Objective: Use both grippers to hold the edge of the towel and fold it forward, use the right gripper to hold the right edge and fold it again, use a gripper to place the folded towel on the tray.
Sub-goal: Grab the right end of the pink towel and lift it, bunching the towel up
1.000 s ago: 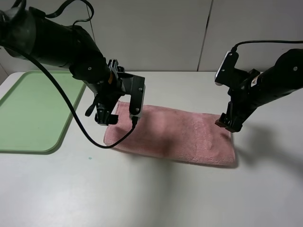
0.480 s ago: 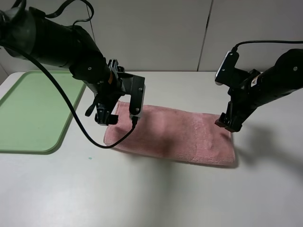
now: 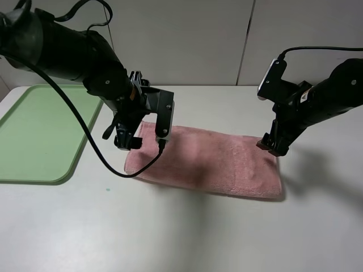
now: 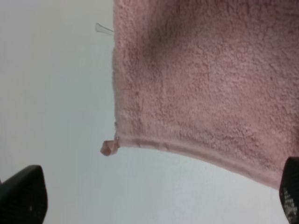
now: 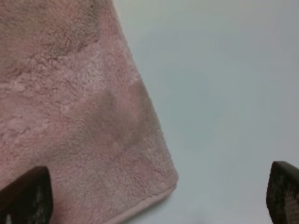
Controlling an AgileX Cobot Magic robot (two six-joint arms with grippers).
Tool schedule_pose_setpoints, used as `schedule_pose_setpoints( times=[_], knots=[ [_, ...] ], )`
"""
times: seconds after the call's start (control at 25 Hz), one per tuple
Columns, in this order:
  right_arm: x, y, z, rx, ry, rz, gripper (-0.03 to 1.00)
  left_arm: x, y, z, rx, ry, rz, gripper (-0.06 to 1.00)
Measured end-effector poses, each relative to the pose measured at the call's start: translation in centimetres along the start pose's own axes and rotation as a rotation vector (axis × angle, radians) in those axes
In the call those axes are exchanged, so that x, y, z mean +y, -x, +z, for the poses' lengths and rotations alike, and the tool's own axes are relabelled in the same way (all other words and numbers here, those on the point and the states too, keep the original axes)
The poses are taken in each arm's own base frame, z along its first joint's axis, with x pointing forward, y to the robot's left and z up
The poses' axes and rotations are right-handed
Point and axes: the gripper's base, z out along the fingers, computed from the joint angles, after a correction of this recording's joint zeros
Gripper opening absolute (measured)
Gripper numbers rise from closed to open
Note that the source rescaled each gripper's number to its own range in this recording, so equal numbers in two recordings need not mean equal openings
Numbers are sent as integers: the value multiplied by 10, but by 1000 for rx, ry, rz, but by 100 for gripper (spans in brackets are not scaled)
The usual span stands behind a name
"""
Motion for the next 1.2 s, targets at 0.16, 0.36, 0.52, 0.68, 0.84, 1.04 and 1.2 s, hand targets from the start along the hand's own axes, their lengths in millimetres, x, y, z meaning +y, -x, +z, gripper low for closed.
schedule_pose_setpoints(
  times=[0.16,0.36,0.52,0.68,0.84,1.04,1.2],
  knots=[
    [1,0,0,-1,7,22,100,0,0,0,-2,2,-1,100],
    [2,-1,0,8,20,30,100,0,0,0,-5,3,-30,100],
    [2,-1,0,9,23,36,100,1,1,0,-11,8,-42,100],
    [3,-1,0,14,28,37,100,1,1,0,-12,9,-44,100],
    [3,-1,0,15,30,37,100,1,1,0,-12,8,-50,100],
    [3,-1,0,16,30,42,100,1,1,0,-16,11,-60,100],
    [3,-1,0,17,30,88,100,1,2,0,-20,12,-78,100]
  ],
)
